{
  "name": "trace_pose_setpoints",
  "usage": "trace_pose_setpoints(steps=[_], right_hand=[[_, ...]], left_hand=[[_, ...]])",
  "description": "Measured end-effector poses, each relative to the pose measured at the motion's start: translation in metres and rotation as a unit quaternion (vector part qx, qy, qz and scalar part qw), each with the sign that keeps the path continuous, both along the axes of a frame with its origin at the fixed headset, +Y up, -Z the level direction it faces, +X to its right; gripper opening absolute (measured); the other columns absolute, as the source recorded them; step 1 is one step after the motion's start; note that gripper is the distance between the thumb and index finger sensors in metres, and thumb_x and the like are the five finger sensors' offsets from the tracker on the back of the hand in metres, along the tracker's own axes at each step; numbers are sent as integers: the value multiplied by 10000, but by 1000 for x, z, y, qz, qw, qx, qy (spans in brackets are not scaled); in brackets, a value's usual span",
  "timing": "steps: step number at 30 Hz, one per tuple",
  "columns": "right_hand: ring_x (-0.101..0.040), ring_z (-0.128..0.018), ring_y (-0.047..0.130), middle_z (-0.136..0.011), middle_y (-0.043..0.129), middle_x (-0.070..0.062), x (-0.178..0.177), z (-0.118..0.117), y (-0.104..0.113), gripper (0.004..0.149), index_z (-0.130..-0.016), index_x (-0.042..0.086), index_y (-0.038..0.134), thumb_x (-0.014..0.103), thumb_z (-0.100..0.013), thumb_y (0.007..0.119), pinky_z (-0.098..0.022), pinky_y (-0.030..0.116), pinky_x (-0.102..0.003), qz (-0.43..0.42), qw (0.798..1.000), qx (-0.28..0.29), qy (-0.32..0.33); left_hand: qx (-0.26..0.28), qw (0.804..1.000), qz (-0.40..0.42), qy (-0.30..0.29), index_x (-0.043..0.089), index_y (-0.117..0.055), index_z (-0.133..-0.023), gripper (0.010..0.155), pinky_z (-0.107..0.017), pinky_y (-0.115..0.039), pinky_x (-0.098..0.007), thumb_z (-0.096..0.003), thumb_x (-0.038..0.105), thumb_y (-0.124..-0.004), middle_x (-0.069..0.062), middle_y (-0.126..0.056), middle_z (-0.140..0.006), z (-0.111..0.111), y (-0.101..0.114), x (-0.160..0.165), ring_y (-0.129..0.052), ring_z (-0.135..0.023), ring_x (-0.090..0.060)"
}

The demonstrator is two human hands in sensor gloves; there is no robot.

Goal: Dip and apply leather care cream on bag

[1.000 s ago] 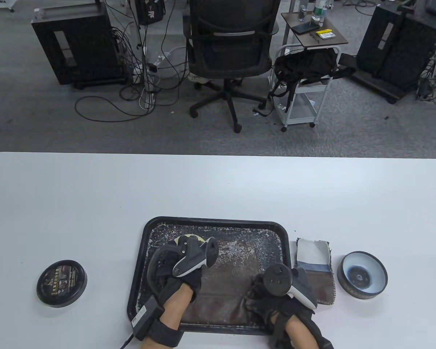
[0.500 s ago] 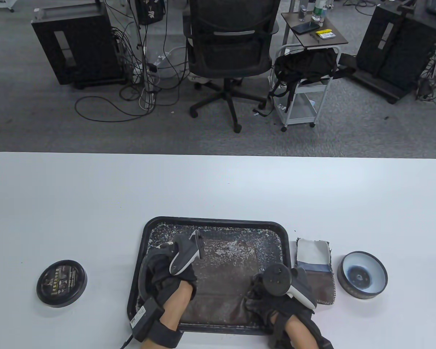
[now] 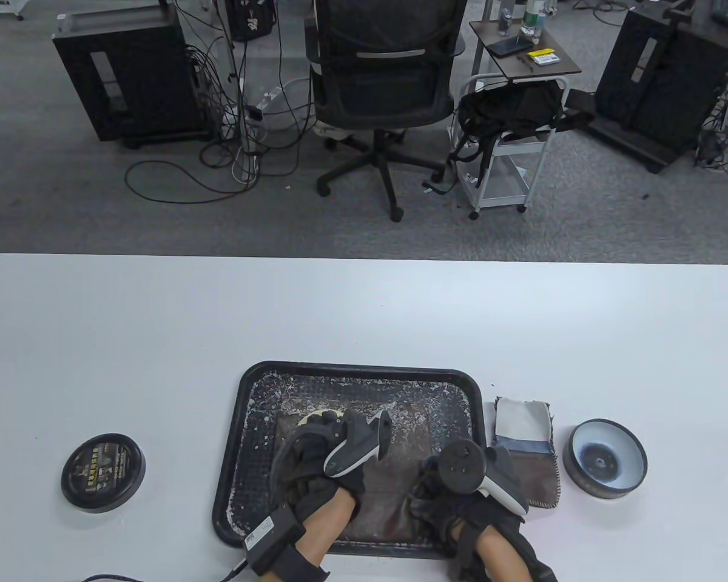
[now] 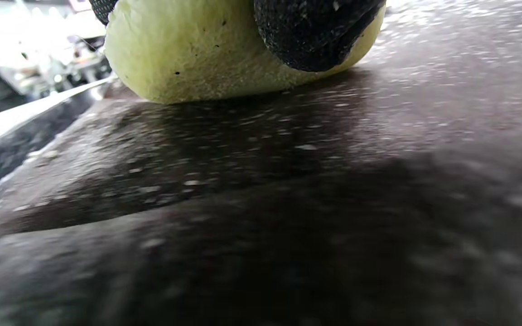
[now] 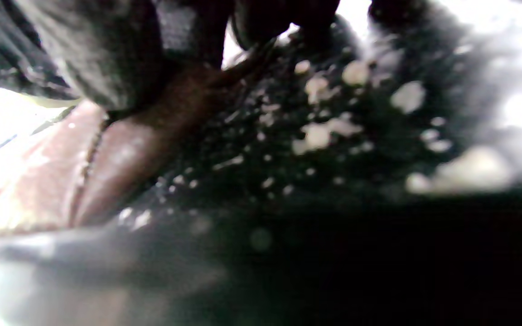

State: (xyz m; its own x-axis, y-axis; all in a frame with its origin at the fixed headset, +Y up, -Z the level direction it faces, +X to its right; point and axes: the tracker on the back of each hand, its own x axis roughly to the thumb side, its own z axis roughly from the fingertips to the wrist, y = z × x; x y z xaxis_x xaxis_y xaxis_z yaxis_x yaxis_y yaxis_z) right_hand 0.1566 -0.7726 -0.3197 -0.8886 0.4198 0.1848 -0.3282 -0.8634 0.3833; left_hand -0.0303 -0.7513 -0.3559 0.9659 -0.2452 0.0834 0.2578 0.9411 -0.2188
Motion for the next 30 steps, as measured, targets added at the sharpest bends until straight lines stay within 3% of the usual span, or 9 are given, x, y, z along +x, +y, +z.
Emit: trace_pose_setpoints(steps=[7,16,23,30], right_hand=[[-404,-963,445,-1003,558,-57,0,0,0,354,-698,218,878,387,-388,847,-696,405,-626,1,1000,0,3],[-404,-962,447,-1000,556,-72,-1,-1,0,354,-697,217,879,388,-389,846,-696,406,-625,0,1000,1,4],[-399,-963,454,-996,558,-60,-3,0,0,350,-695,226,873,392,-389,845,-697,417,-622,13,1000,3,1],[-396,-965,451,-999,552,-57,-3,0,0,347,-694,224,869,389,-390,845,-699,418,-618,17,1000,1,-2]], left_hand=[[15,992,88,-88,331,-620,-935,569,-691,-655,-430,-394,303,-793,19,-614,-1019,2,-2,18,-668,-943,-245],[-25,962,181,-204,420,-575,-938,573,-744,-544,-399,-411,316,-776,127,-520,-1051,4,-9,36,-536,-1000,-163],[-7,964,142,-222,421,-612,-919,571,-740,-527,-425,-394,287,-790,130,-542,-1045,7,-8,40,-546,-999,-164],[-14,982,15,-190,407,-606,-920,574,-726,-564,-438,-386,307,-789,99,-607,-1032,11,1,38,-664,-974,-183]])
